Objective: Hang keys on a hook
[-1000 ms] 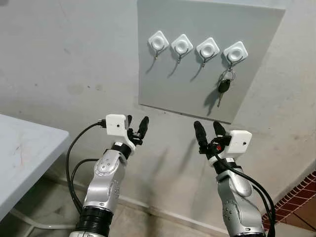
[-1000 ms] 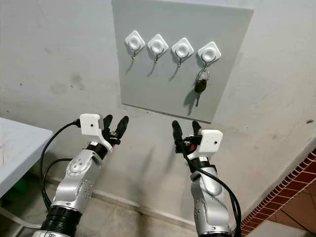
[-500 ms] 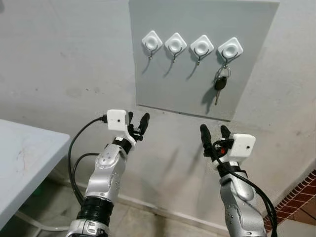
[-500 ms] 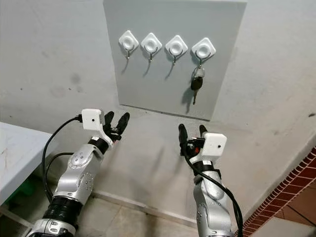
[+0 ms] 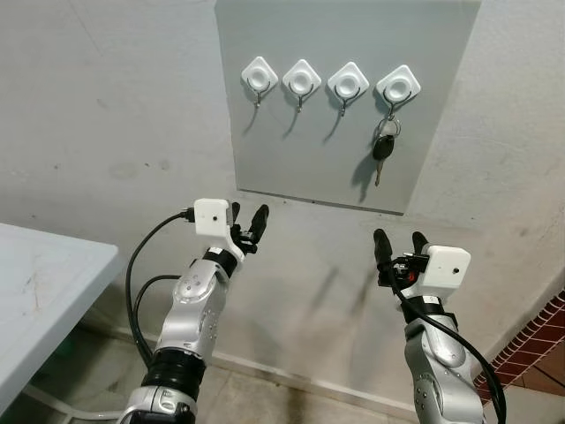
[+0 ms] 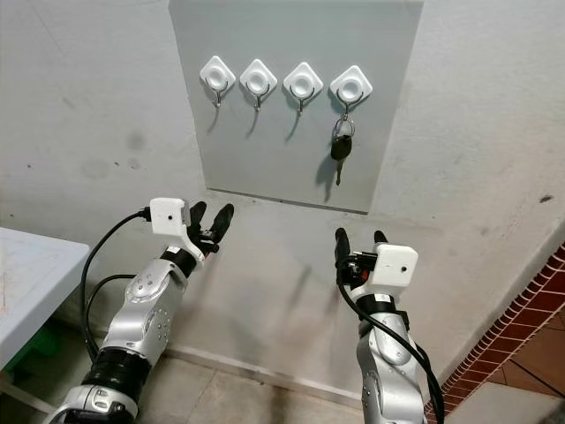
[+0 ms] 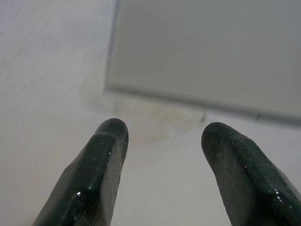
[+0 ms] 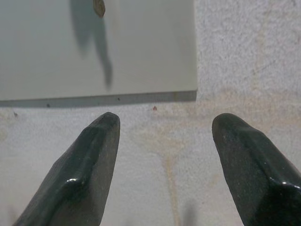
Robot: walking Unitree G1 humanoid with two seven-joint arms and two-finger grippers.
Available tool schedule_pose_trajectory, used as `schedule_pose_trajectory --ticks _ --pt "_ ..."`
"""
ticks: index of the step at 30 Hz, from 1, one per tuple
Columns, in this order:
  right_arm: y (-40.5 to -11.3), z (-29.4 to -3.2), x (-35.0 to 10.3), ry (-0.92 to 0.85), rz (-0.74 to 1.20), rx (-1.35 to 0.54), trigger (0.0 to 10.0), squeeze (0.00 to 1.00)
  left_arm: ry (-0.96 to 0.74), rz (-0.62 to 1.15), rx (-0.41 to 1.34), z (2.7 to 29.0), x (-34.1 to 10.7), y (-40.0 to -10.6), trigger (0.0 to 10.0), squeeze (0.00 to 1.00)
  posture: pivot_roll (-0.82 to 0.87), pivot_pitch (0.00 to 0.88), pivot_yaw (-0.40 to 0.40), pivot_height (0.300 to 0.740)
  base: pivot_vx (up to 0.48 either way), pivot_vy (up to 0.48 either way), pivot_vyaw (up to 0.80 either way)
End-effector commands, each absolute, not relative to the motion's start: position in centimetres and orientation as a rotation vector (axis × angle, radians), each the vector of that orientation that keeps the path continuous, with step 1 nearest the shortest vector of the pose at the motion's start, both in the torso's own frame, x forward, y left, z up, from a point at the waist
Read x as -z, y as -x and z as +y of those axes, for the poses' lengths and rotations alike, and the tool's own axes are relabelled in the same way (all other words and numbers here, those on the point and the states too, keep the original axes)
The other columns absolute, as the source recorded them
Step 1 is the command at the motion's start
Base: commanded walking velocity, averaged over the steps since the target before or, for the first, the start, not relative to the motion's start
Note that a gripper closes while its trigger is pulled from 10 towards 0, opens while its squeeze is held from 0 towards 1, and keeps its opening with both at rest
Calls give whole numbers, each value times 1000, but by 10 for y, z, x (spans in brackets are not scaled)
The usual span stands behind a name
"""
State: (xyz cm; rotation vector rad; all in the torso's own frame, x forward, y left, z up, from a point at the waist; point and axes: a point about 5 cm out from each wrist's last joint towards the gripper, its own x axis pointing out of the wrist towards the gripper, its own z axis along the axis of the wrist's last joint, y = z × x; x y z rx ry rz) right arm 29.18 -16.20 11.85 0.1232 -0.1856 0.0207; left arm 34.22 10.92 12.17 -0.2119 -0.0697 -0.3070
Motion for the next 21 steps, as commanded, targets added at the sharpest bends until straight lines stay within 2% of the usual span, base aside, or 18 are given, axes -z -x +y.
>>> schedule_pose_trajectory --ticks 1,10,13,21 --pt "-291 -159 -120 -110 -182 -30 10000 0 192 -98 287 115 -124 -340 10000 0 -145 0 45 740 0 0 0" --pt "-271 -155 -122 -83 -202 -28 10000 0 179 -140 238 132 -105 -307 10000 0 -128 0 32 740 0 0 0" --pt "-254 -159 -116 -85 -176 -6 10000 0 178 -77 220 136 -91 -288 10000 0 -128 0 35 740 0 0 0" --pt "-243 -166 -113 -85 -157 59 10000 0 224 -65 214 142 -88 -277 10000 0 -143 0 51 740 0 0 0"
